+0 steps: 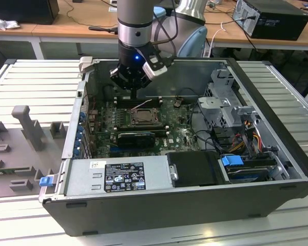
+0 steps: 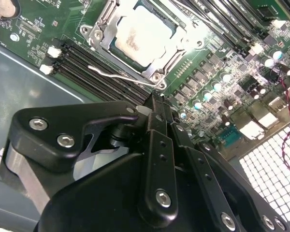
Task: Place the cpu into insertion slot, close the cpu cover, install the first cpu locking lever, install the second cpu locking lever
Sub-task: 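Install the first cpu locking lever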
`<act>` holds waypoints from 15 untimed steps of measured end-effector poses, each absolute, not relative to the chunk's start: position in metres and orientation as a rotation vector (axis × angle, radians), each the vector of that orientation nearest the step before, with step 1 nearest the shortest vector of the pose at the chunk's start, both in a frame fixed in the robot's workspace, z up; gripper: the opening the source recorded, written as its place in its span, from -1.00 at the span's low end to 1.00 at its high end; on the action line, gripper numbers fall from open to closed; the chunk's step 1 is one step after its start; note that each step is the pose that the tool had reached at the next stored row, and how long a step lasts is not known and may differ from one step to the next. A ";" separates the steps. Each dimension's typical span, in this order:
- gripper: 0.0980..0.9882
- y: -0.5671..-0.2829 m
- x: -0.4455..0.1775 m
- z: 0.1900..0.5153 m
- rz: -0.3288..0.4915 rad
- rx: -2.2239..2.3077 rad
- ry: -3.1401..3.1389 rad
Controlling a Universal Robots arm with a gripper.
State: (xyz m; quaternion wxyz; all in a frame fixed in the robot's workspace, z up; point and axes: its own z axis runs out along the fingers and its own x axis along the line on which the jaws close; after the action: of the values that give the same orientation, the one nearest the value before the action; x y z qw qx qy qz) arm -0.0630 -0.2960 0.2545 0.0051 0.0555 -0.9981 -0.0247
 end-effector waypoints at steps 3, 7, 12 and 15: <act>-0.98 -0.296 -0.060 0.254 -0.077 0.174 -3.125; -0.98 -0.296 -0.055 0.252 -0.077 0.174 -3.125; -0.98 -0.297 -0.053 0.249 -0.133 0.170 -3.126; -0.98 -0.298 -0.053 0.245 -0.144 0.161 -3.127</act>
State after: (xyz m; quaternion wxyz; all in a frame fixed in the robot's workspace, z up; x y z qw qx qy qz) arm -0.0526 -0.2980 0.2450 0.0038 0.0515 -0.9976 -0.0459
